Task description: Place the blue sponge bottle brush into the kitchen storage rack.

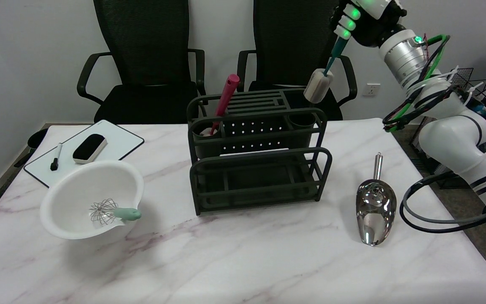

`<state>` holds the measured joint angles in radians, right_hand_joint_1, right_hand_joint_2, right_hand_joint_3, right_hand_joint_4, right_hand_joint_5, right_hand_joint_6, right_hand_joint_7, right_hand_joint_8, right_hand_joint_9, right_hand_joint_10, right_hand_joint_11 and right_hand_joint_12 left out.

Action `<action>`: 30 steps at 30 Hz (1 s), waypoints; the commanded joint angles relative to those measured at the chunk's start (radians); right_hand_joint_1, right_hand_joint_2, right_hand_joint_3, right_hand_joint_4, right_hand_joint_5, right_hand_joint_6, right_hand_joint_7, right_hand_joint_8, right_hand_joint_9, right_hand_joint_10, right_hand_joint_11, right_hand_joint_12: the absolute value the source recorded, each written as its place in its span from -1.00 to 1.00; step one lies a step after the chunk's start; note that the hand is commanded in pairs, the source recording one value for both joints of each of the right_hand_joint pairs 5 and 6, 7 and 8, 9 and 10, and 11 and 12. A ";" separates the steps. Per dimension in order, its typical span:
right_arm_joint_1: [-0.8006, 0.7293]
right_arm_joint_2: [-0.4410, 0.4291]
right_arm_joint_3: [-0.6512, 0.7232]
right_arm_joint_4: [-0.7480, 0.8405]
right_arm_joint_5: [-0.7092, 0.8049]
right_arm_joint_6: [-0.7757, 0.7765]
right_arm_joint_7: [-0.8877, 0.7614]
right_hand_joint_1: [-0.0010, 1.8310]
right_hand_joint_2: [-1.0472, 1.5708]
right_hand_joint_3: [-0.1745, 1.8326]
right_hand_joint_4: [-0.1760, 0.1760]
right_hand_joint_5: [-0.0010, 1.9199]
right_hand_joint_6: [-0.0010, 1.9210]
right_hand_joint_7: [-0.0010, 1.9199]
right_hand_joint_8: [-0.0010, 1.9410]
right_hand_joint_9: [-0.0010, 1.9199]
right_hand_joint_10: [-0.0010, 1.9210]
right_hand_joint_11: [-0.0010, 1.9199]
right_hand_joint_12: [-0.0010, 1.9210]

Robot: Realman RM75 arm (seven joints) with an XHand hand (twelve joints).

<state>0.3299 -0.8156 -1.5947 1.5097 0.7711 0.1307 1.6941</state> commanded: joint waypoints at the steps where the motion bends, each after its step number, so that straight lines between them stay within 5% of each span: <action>1: 0.023 0.002 -0.078 -0.032 0.042 -0.047 0.001 0.10 1.00 -0.42 0.00 1.00 1.00 1.00 0.98 1.00 1.00 1.00 1.00; 30: 0.097 -0.008 -0.218 -0.154 0.050 -0.001 0.001 0.10 1.00 -0.44 0.00 1.00 1.00 1.00 0.98 1.00 1.00 1.00 1.00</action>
<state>0.3738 -0.8155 -1.7251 1.4374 0.8099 0.0901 1.6944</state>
